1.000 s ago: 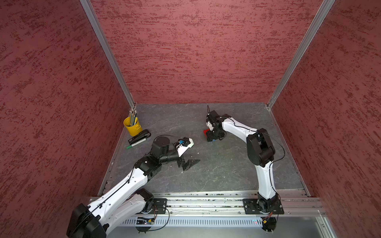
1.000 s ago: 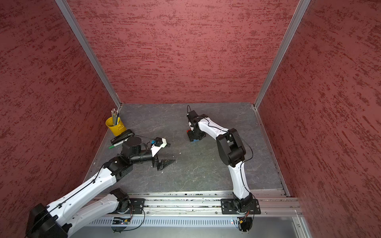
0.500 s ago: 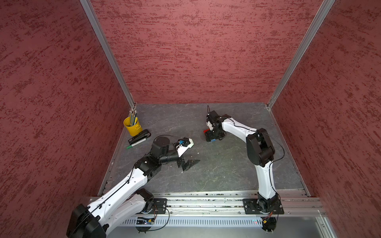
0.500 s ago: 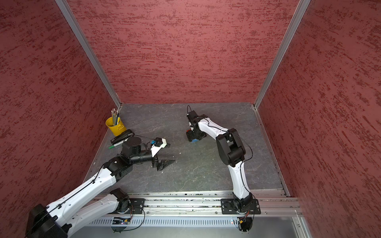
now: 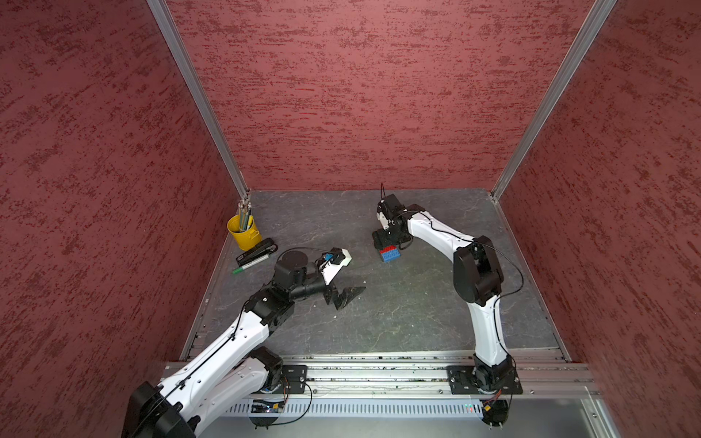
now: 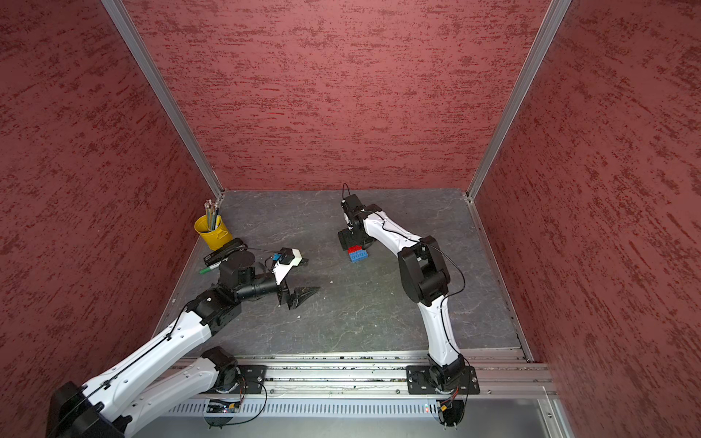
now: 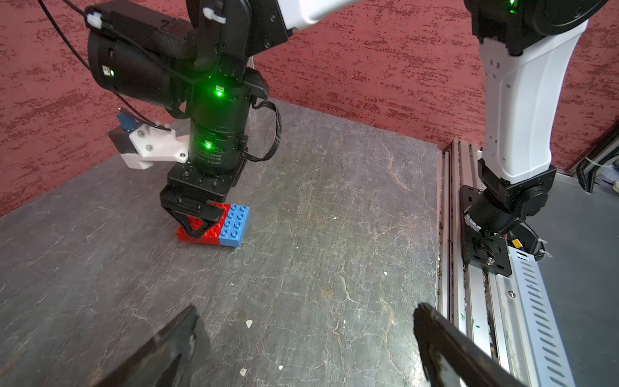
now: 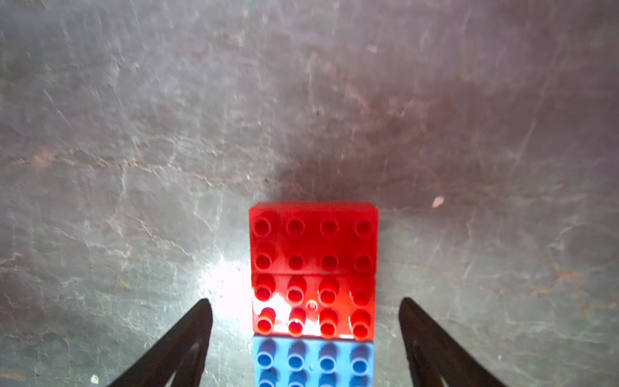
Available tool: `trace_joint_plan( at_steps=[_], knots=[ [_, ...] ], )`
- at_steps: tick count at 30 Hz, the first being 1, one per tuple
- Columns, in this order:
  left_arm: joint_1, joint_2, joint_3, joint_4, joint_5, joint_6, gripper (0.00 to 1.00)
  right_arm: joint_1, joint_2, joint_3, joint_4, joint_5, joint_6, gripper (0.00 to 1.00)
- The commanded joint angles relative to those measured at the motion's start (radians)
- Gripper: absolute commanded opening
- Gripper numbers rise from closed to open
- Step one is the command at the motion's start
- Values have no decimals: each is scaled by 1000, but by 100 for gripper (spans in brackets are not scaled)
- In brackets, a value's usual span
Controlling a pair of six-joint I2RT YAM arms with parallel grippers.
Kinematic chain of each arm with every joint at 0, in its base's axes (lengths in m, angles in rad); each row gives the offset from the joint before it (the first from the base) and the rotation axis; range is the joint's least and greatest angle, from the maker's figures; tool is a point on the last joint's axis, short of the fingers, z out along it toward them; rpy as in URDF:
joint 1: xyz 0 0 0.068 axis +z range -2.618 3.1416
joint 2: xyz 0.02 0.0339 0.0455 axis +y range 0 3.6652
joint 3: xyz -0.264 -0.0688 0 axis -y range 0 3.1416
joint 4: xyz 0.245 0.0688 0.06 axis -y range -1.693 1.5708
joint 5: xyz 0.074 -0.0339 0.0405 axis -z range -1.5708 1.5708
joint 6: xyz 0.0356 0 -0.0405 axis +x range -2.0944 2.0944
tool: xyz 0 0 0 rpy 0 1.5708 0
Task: Assemble a rectangle with lego
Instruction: Assemble the lego brick with the lego brick, then move the lego brick at the center of the board.
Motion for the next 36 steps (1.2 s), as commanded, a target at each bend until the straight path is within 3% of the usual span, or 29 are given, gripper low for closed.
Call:
trace_joint_plan(
  at_steps=[1, 13, 22, 31, 36],
  knots=[
    [8, -13, 3, 14, -12, -15, 100, -9, 57, 50, 3, 33, -6, 82],
    [8, -24, 1, 0, -18, -9, 100, -9, 68, 23, -5, 31, -5, 78],
    [9, -27, -2, -1, -21, -11, 100, -7, 45, -16, 5, 48, 48, 64],
    [9, -30, 4, -4, -72, -31, 100, 4, -44, -116, 38, 65, 286, 57],
    [7, -31, 7, -4, -140, -54, 100, 60, -104, -175, 38, 75, 393, 57]
  ],
)
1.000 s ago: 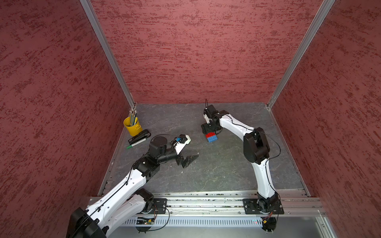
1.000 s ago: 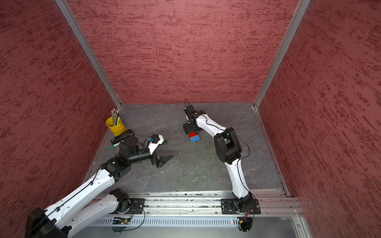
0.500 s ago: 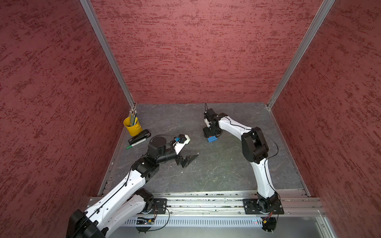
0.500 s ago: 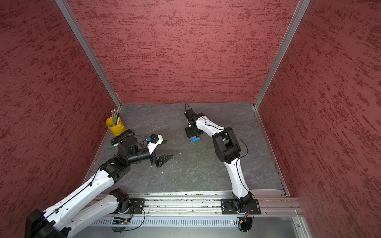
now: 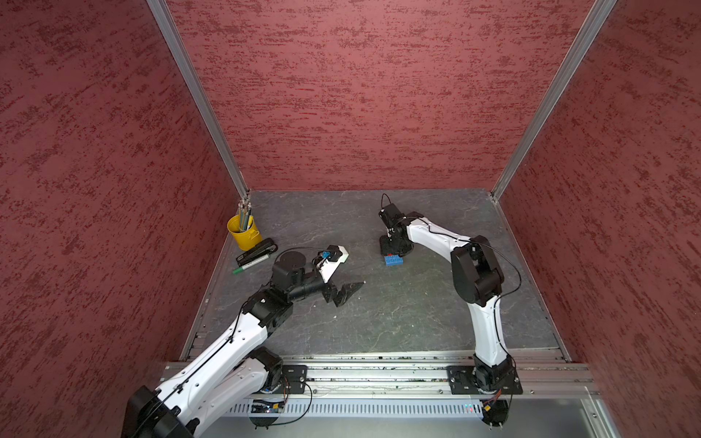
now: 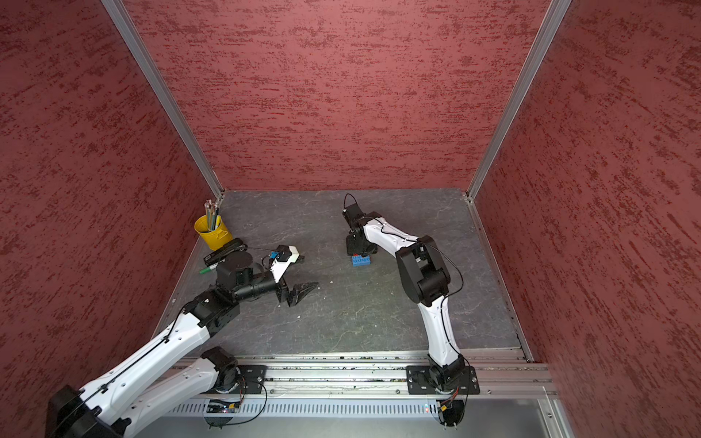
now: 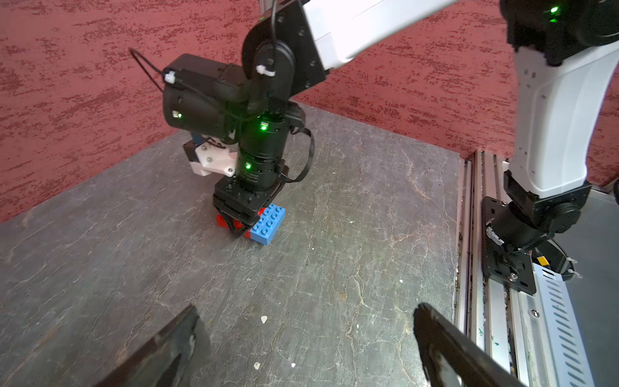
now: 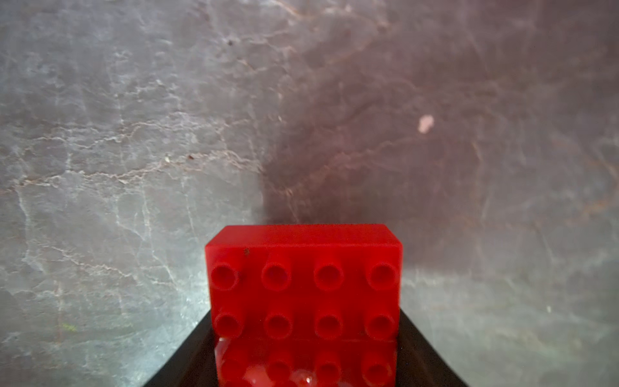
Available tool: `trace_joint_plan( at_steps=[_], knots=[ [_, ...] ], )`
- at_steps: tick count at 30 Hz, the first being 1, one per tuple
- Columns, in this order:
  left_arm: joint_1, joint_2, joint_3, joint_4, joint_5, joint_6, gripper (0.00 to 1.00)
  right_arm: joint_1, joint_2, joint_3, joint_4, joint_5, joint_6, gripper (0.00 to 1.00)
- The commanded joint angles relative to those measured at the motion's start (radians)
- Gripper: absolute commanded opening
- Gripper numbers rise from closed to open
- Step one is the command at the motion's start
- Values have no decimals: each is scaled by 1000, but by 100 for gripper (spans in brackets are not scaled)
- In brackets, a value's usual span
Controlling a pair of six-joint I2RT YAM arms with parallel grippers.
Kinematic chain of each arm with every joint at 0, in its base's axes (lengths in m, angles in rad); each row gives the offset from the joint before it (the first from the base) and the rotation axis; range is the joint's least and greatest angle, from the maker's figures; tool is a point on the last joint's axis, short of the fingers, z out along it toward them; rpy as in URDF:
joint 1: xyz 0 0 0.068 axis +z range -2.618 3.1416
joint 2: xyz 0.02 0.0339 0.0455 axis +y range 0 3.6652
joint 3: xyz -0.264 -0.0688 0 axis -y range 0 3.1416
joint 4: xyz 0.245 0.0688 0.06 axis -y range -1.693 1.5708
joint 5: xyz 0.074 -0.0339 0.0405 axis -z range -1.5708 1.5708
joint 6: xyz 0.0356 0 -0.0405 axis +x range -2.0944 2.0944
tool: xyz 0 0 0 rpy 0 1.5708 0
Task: Assemble a rectangle with lego
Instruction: Move the lego brick at the center of the board.
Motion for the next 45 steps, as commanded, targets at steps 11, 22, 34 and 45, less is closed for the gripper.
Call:
trace_joint_plan(
  at_steps=[11, 22, 34, 45],
  knots=[
    [-26, -51, -18, -13, -314, -15, 100, 175, -133, -122, 31, 89, 319, 57],
    [-57, -108, -30, -13, -362, 18, 100, 224, -152, -233, 84, 117, 399, 60],
    [-8, -68, 33, -47, -387, -68, 100, 219, -245, -184, 120, 176, 246, 88],
    [317, 165, 101, -6, -470, -243, 100, 2, -611, -566, 744, 192, -305, 90]
  ],
)
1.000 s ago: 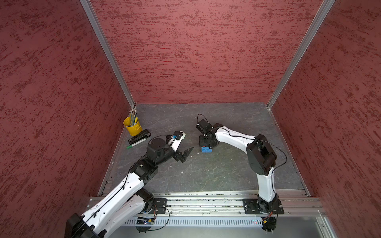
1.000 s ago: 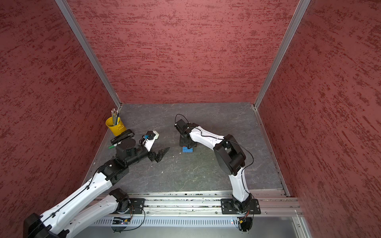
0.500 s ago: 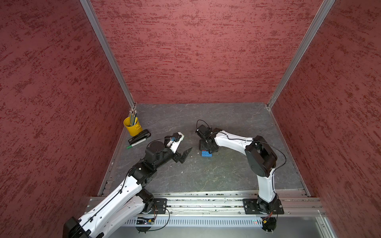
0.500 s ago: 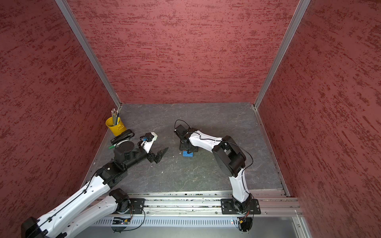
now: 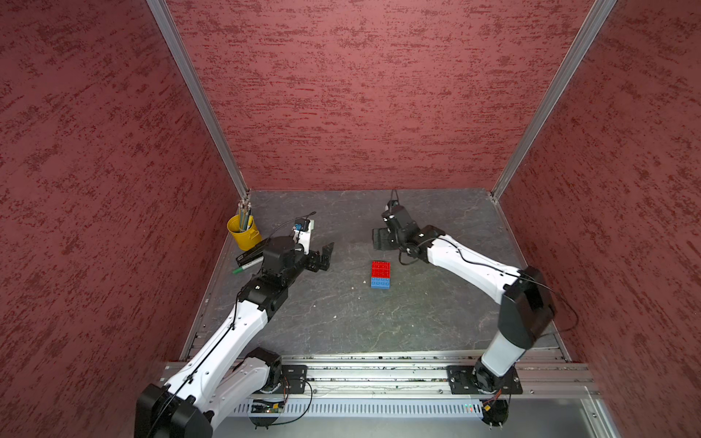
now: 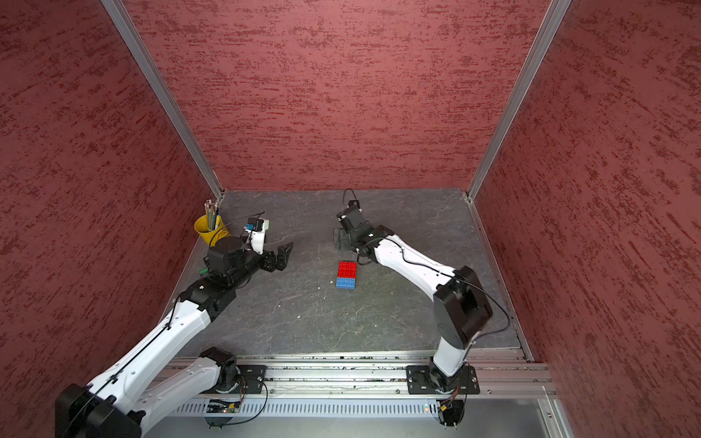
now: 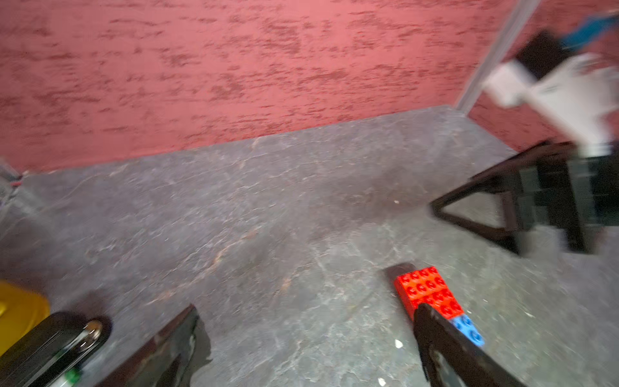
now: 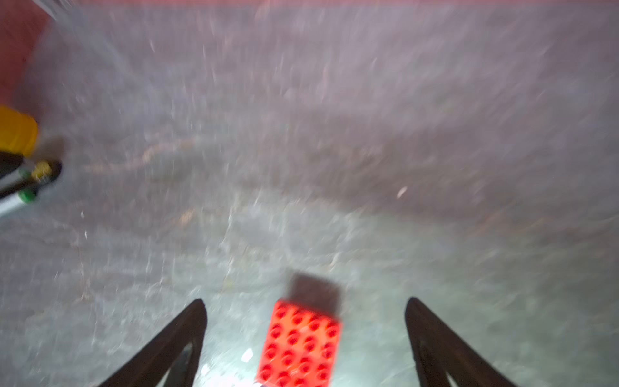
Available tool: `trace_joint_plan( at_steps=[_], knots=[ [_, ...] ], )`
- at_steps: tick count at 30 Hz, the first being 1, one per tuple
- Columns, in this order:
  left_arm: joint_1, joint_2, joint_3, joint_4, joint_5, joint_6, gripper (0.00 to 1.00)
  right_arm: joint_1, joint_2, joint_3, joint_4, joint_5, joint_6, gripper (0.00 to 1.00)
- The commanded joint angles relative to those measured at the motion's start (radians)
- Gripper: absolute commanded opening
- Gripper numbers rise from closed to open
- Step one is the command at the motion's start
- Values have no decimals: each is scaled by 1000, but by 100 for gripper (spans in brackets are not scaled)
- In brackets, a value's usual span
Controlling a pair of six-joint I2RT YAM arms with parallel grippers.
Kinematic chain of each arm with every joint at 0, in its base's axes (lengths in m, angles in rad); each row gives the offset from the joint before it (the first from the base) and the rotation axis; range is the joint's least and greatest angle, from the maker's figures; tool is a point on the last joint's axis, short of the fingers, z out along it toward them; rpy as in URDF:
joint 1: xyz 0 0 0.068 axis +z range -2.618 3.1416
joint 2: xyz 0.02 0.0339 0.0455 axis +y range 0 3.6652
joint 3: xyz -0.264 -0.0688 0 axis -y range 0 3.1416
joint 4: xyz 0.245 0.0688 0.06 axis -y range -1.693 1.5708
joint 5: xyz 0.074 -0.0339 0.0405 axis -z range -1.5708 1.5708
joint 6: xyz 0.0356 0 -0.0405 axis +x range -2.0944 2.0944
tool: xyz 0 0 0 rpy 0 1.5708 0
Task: Assemble a rectangle with lego
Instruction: Move the lego brick at the center of the board, then reset both arms
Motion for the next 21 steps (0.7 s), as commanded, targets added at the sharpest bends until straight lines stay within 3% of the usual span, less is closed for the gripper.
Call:
trace_joint_plan(
  at_steps=[1, 4, 7, 12, 17, 21],
  knots=[
    [102, 66, -5, 34, -28, -37, 100, -104, -148, -256, 409, -22, -260, 89],
    [171, 128, -41, 75, -30, -4, 100, -165, -316, -546, 745, -64, -409, 87],
    [197, 159, -104, 188, -2, 38, 100, -259, -388, -730, 934, -18, -416, 86],
    [214, 260, -199, 423, 12, 113, 100, -368, -357, -837, 1012, 34, -393, 87],
    [289, 372, -296, 771, 32, 68, 100, -407, -256, -986, 1364, -17, -387, 88],
    [376, 496, -296, 918, 142, -4, 100, -442, -206, -929, 1314, -116, -406, 88]
  ],
)
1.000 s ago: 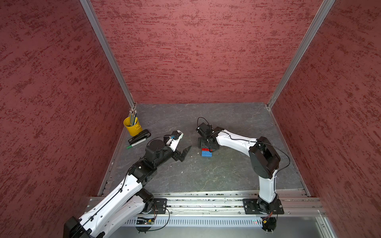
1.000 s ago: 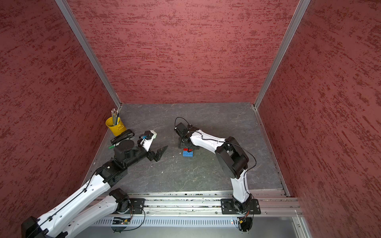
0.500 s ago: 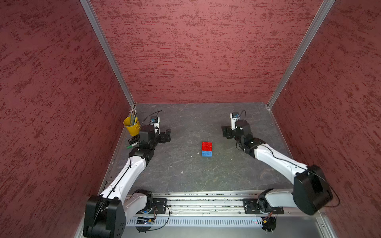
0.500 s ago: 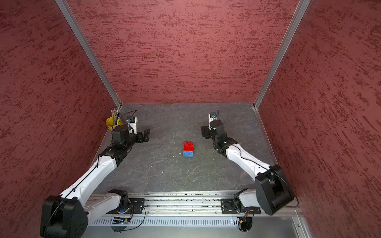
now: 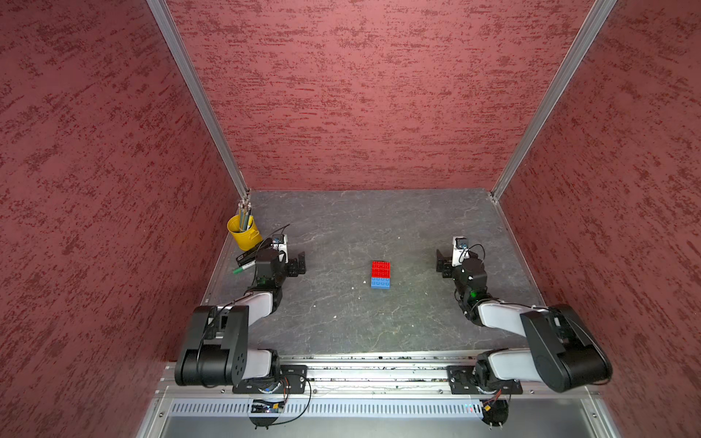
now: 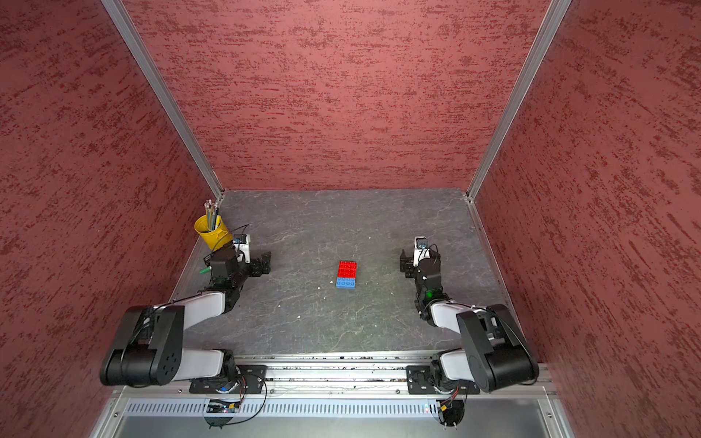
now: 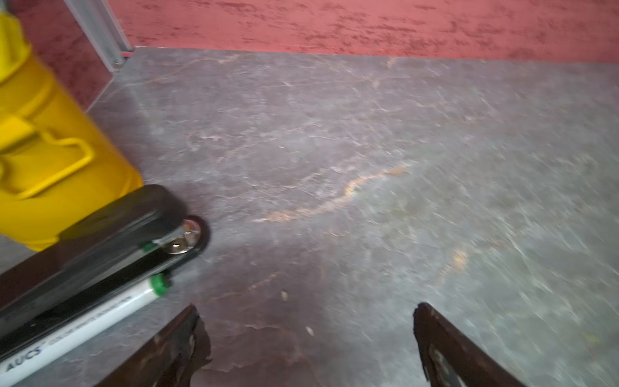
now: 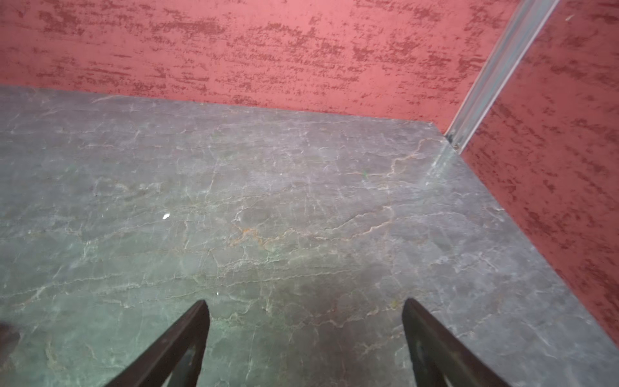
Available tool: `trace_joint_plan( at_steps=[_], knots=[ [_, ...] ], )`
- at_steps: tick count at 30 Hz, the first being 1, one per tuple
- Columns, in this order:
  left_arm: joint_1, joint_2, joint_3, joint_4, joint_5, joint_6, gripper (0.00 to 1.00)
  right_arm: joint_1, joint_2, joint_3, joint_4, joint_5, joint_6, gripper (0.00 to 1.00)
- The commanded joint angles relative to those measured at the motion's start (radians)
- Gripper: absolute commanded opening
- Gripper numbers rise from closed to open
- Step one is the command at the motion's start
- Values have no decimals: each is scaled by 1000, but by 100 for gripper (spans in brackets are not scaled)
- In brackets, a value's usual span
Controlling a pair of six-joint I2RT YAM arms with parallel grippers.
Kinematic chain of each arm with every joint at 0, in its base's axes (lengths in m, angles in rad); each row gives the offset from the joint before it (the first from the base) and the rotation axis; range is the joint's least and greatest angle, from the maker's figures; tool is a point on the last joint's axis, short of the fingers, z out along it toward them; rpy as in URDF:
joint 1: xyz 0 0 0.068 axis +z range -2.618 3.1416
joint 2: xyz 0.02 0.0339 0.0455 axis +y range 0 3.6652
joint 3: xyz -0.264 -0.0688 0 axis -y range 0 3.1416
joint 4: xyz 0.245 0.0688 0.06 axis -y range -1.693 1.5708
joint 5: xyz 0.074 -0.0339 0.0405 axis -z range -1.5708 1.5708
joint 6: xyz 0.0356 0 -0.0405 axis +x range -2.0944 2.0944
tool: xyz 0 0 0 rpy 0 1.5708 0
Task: Assemble a rectangle with lego
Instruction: Reset both arms
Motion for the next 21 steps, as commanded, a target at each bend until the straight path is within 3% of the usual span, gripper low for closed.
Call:
trace_joint_plan(
  at_steps=[1, 4, 8, 10, 13, 16, 19, 21],
  knots=[
    [41, 100, 1, 287, 96, -42, 100, -36, 19, 49, 113, -106, -21, 87],
    [13, 117, 6, 283, 65, -17, 100, -71, -7, 21, 132, -215, -37, 86],
    [11, 122, -3, 304, 62, -16, 100, -80, -29, -90, 341, -168, -119, 88],
    [9, 122, -3, 304, 59, -14, 100, -91, 5, -99, 405, -175, -101, 88],
    [8, 122, -3, 302, 57, -15, 100, -109, 20, -57, 341, -195, -84, 88],
    [5, 122, -3, 303, 52, -12, 100, -171, 22, -47, 330, -290, -39, 88],
    [1, 125, -14, 325, 46, -10, 100, -252, 41, -86, 433, -399, 20, 87],
    [1, 124, -12, 321, 44, -10, 100, -271, 107, -95, 491, -391, 46, 89]
  ],
)
